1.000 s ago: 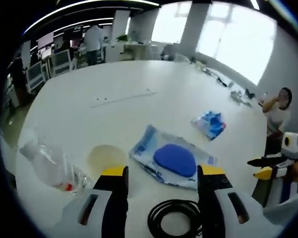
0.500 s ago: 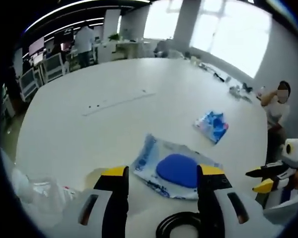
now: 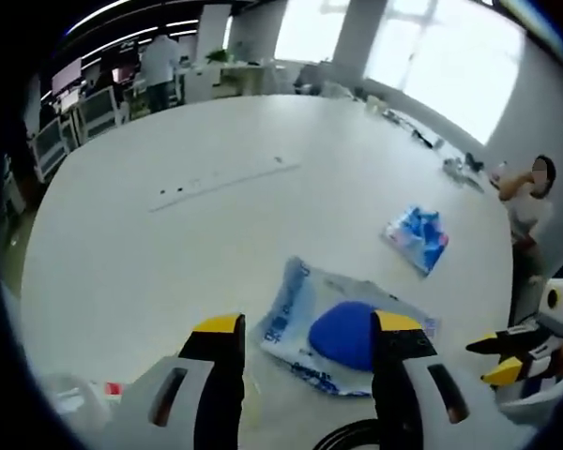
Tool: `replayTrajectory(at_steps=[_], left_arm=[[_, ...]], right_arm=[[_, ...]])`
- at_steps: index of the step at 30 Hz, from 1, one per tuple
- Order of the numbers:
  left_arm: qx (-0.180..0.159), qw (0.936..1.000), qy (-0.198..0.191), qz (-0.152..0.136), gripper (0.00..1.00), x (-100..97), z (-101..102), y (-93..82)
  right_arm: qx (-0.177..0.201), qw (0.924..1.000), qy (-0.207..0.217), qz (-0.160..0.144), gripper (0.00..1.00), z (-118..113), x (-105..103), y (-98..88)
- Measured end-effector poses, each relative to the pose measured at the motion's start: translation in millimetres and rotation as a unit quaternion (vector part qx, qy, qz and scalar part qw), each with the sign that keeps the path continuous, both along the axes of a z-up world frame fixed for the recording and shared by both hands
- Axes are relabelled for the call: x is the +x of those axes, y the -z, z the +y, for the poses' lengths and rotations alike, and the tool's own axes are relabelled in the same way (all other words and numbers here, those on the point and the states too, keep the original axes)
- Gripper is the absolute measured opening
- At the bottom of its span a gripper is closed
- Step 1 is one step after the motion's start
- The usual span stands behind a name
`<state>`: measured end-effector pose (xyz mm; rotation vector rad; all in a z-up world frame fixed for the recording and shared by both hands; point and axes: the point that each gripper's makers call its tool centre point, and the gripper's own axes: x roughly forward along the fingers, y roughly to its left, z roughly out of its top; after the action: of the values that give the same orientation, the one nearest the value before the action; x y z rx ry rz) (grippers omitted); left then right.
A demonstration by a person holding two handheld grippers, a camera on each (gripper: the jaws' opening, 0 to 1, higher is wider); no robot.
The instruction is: Arrange the tabletop items into an orderly group along one side of the table until the central work area is clear of visible clutter.
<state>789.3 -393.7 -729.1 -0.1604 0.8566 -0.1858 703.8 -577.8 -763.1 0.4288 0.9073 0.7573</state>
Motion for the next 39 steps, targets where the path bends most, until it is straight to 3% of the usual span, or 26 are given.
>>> replayTrajectory(at_steps=[29, 39], left_arm=[[-0.002, 0.9987, 0.0, 0.051, 0.46, 44.9, -7.9, 47.5], [-0.007, 0.9978, -0.007, 0.065, 0.46, 45.2, -6.3, 58.6]], right_arm=[[0.024, 0.999, 0.006, 0.038, 0.39, 18.7, 20.2, 20.2], [0.031, 0.9984, 0.013, 0.046, 0.39, 23.4, 26.4, 23.8]])
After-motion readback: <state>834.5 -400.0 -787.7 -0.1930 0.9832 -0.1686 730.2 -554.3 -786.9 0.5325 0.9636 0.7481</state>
